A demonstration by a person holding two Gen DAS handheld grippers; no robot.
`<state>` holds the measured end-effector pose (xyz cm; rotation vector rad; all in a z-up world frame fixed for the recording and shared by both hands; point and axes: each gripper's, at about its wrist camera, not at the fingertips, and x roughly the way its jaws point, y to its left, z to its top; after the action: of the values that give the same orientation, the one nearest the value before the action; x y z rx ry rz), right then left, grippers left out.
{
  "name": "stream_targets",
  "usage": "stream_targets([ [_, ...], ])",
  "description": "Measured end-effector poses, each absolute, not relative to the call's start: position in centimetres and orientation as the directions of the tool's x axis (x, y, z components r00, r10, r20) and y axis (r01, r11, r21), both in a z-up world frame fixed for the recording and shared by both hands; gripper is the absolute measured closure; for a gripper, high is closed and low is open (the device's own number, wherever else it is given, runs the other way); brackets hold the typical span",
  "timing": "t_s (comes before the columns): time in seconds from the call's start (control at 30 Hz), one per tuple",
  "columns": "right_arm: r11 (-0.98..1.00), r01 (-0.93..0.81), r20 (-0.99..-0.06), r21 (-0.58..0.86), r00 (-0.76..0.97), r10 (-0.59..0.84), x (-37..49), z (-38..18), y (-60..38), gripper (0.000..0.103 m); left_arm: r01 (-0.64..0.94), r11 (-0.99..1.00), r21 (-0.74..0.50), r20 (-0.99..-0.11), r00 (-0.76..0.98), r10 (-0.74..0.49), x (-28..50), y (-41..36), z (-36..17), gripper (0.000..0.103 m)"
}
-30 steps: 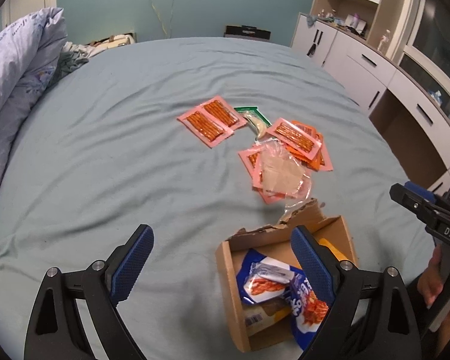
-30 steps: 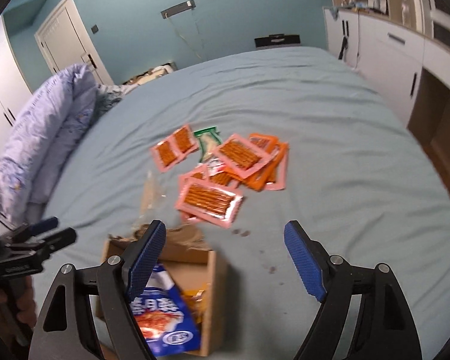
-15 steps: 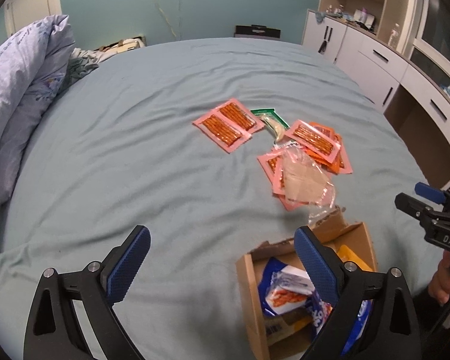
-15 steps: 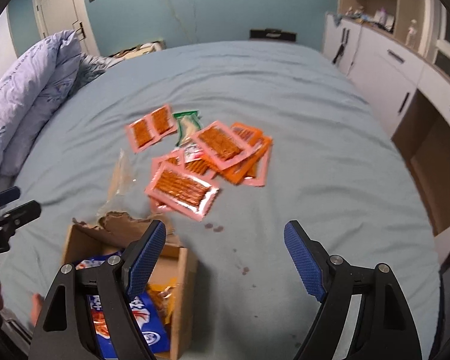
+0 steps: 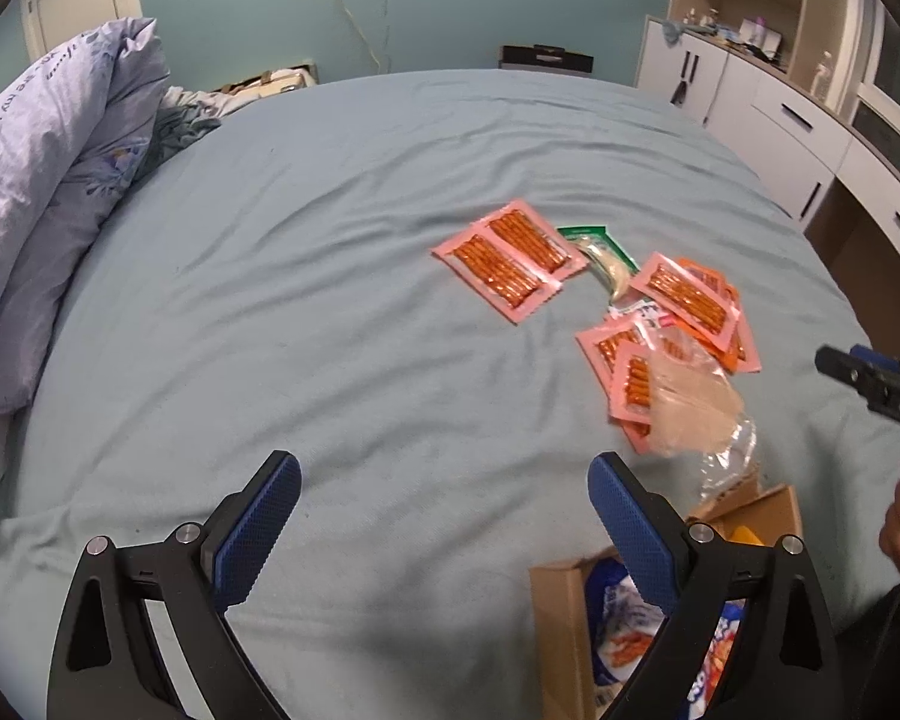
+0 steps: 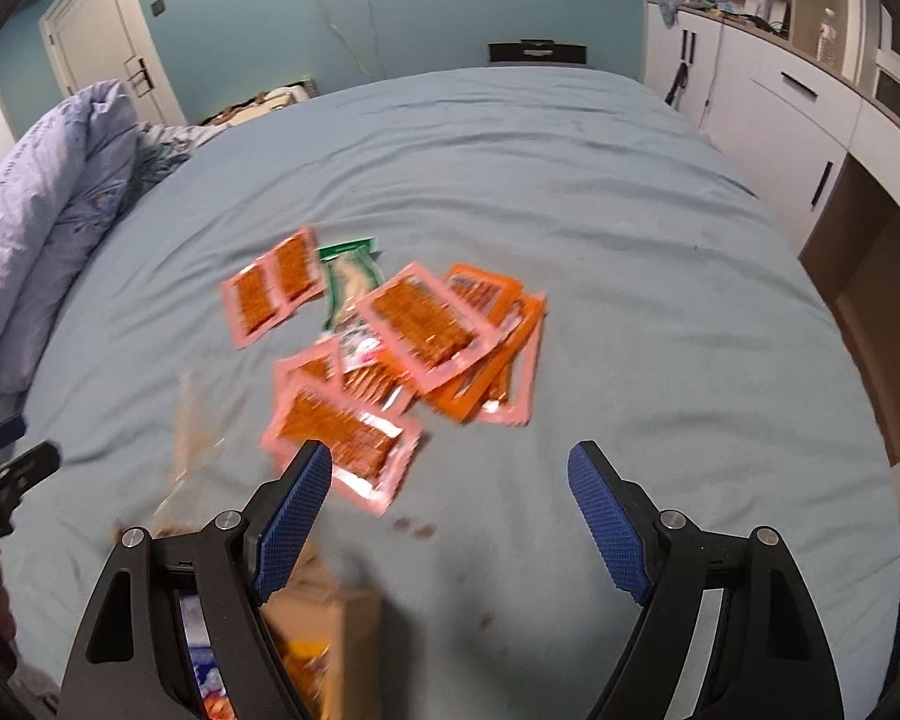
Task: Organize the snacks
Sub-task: 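Reach into the stick packs and grasp an orange sausage pack with the right tool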
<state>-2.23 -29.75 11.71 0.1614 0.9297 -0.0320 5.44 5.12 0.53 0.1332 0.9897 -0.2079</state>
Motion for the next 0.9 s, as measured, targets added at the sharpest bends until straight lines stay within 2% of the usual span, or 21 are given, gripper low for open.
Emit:
stream_targets([
  [0.17, 0.984, 0.138, -0.819, 0.117, 0.573, 0.017, 0.2, 9.9, -30.9, 0.022, 0.241, 0.970, 0.040, -0.841, 0.532, -0.098, 6.9, 4.7, -0.1, 0.005],
  [0.4, 0.966, 0.193, -0.853, 0.175, 0.519, 0.050, 3.0, 7.6, -32.7, 0.022, 0.230, 0.971, 0.056, -0.843, 0.532, -0.077, 10.4, 5.2, -1.8, 0.005],
  [0.57, 0.967, 0.168, -0.860, 0.189, 0.504, 0.081, 4.6, 6.7, -32.4, 0.022, 0.222, 0.974, 0.044, -0.869, 0.489, -0.072, 11.8, 5.7, -3.4, 0.005],
  [0.9, 0.998, -0.042, -0.829, -0.048, 0.559, -0.016, 9.8, 6.0, -27.0, 0.022, 0.216, 0.974, 0.063, -0.892, 0.451, -0.043, 12.9, 6.0, -5.4, 0.005],
])
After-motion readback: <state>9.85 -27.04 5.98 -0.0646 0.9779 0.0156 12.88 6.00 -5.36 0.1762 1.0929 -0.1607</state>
